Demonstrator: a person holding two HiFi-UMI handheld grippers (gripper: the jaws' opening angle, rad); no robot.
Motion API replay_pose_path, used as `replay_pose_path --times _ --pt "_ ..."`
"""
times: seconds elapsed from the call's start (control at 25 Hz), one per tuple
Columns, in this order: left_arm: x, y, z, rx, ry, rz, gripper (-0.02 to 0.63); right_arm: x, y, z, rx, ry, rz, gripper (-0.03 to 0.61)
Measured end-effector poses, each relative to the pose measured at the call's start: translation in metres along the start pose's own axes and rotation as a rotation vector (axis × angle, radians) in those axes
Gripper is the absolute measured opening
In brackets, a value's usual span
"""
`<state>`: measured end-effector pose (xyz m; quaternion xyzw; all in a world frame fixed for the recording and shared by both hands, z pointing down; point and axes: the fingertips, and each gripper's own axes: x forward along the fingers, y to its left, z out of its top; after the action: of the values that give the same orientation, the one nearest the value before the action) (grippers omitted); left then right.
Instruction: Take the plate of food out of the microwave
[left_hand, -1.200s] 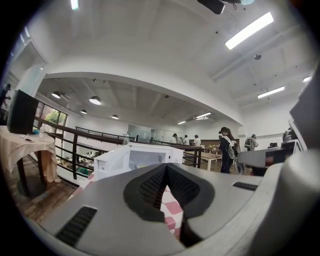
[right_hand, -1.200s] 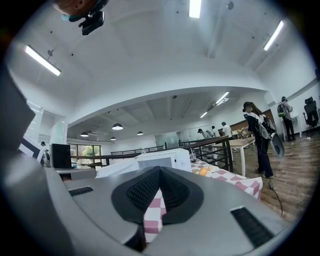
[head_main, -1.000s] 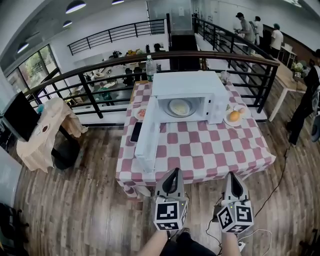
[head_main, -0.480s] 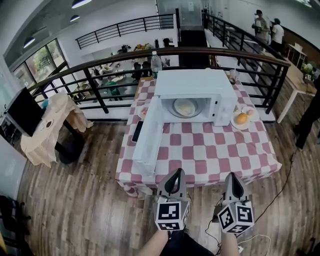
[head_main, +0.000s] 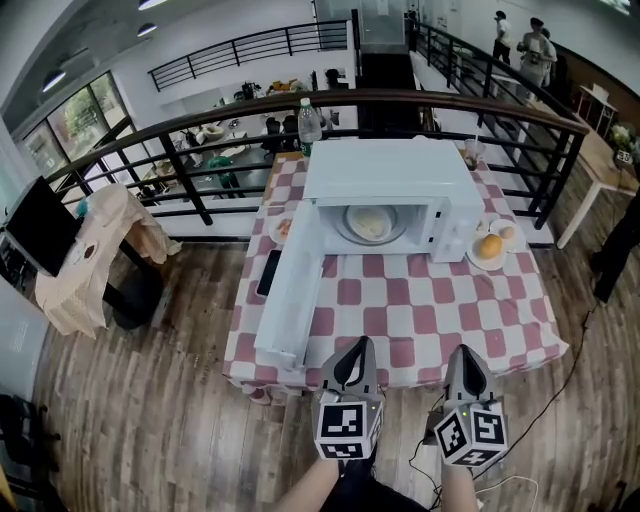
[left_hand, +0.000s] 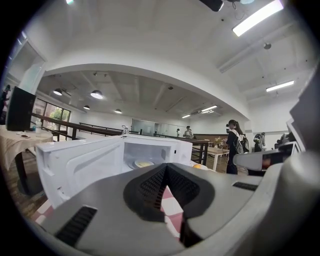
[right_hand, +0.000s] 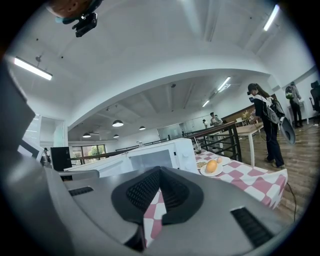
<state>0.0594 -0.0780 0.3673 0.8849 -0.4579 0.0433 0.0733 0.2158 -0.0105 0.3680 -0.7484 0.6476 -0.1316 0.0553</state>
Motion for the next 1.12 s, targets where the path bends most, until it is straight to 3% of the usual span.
replay_pose_path --times 0.76,1.12 --pt "0.145 0.059 0.003 -0.064 0.052 -0.025 0.005 0.163 0.003 0.007 -0.01 0.036 0.001 -0.008" --pt "0.184 0.086 -0.009 -0.134 0.078 -0.014 0.005 0.212 0.011 -0.006 -0.017 0.071 0.006 -0.008"
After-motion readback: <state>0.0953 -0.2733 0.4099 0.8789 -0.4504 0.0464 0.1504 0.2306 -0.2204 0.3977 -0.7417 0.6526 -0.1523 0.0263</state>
